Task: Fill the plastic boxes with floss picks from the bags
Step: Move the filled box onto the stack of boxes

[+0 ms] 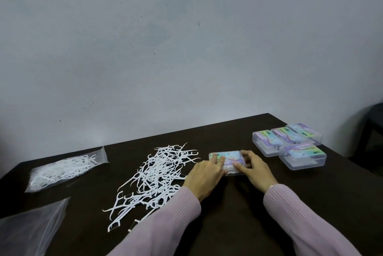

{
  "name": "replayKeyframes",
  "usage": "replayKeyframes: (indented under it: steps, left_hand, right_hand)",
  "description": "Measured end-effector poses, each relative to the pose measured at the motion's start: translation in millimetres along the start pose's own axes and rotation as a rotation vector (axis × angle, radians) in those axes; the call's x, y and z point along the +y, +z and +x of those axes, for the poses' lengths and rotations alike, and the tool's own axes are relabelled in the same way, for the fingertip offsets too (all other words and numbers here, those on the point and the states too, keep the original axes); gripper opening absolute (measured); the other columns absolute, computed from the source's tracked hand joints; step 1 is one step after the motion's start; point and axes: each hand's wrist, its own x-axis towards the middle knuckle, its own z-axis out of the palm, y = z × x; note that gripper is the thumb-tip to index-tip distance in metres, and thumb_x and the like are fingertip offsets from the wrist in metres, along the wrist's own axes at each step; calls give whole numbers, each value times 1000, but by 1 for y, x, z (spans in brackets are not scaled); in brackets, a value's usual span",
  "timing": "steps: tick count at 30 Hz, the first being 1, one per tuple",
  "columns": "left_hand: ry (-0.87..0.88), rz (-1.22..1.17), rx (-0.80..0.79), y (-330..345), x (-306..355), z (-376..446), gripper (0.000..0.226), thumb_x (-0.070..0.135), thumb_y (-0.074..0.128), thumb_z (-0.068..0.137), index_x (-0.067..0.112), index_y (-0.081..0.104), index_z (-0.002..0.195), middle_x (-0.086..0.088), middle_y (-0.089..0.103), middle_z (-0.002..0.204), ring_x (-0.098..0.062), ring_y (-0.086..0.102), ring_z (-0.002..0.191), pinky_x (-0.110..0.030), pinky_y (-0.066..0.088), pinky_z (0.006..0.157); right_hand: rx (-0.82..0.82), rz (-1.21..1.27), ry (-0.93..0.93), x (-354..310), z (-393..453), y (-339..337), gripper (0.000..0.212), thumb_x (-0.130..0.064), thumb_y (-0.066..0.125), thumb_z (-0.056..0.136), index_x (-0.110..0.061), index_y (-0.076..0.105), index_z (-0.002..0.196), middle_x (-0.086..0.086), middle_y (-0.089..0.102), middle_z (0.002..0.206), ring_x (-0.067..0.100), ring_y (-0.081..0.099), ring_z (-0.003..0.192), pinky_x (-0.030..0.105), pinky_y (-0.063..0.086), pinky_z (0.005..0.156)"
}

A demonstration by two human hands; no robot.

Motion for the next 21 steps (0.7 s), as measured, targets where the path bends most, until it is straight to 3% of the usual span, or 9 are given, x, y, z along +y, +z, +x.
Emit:
replayKeyframes:
  steps: [2, 4, 7, 9, 11, 14, 17, 21]
  left_hand:
    - [-12, -134, 59, 7, -5, -1, 50, 30, 31, 103, 13, 22, 149, -13, 24, 154, -34, 48, 123, -42, 39, 103]
    - [-89, -427, 189, 16, -10, -3, 52, 31, 50, 96, 18, 36, 144, -5, 33, 151, -22, 47, 126, -31, 37, 107]
    - [-290, -865, 289, 22, -16, -8, 76, 27, 74, 79, 15, 35, 143, -3, 49, 137, -3, 58, 100, -15, 48, 88]
    - [-347, -1027, 274, 20, -17, -8, 76, 22, 78, 75, 10, 40, 140, -3, 60, 126, 3, 58, 88, -8, 48, 80]
    - [-340, -1033, 272, 18, -17, -9, 62, 22, 77, 76, 11, 51, 131, 0, 65, 118, 3, 59, 90, -9, 48, 84]
    - [-358, -1044, 311, 19, -16, -9, 54, 25, 74, 80, 12, 54, 129, 0, 67, 115, -1, 61, 92, -4, 45, 77]
    - [-381, -1073, 328, 19, -16, -8, 55, 30, 70, 83, 12, 52, 132, -2, 66, 117, -5, 62, 96, -6, 47, 78]
    - [-341, -983, 323, 20, -14, -9, 72, 32, 75, 78, 14, 42, 140, -2, 63, 121, 0, 58, 91, -3, 43, 80]
  right_hand:
    - [1, -4, -8, 1, 0, -1, 55, -21, 60, 88, -14, 35, 137, 9, 47, 132, 13, 50, 106, 27, 44, 90]
    - [-7, 11, 3, 1, 0, -3, 66, -24, 62, 86, -16, 28, 142, 8, 44, 136, 16, 51, 111, 31, 44, 93]
    - [-37, 18, 15, 0, -1, -4, 73, -27, 66, 83, -14, 27, 143, 7, 45, 137, 14, 52, 107, 29, 44, 91]
    - [-59, 0, 5, -1, -3, -4, 71, -26, 69, 80, -13, 32, 140, 6, 47, 136, 10, 49, 104, 25, 42, 88]
    - [-59, -23, -18, -1, -4, -4, 74, -26, 71, 78, -14, 32, 140, 6, 47, 136, 12, 50, 109, 25, 42, 90]
    - [-51, -45, -51, -3, -7, -5, 71, -26, 69, 80, -18, 31, 140, 6, 48, 135, 12, 51, 108, 26, 44, 91]
    - [-44, -73, -72, -4, -7, -6, 62, -30, 64, 84, -20, 35, 137, 6, 50, 133, 7, 49, 100, 23, 43, 86]
    - [-21, -95, -71, -6, -8, -5, 57, -38, 55, 88, -19, 34, 138, 7, 50, 133, 13, 54, 109, 22, 44, 86]
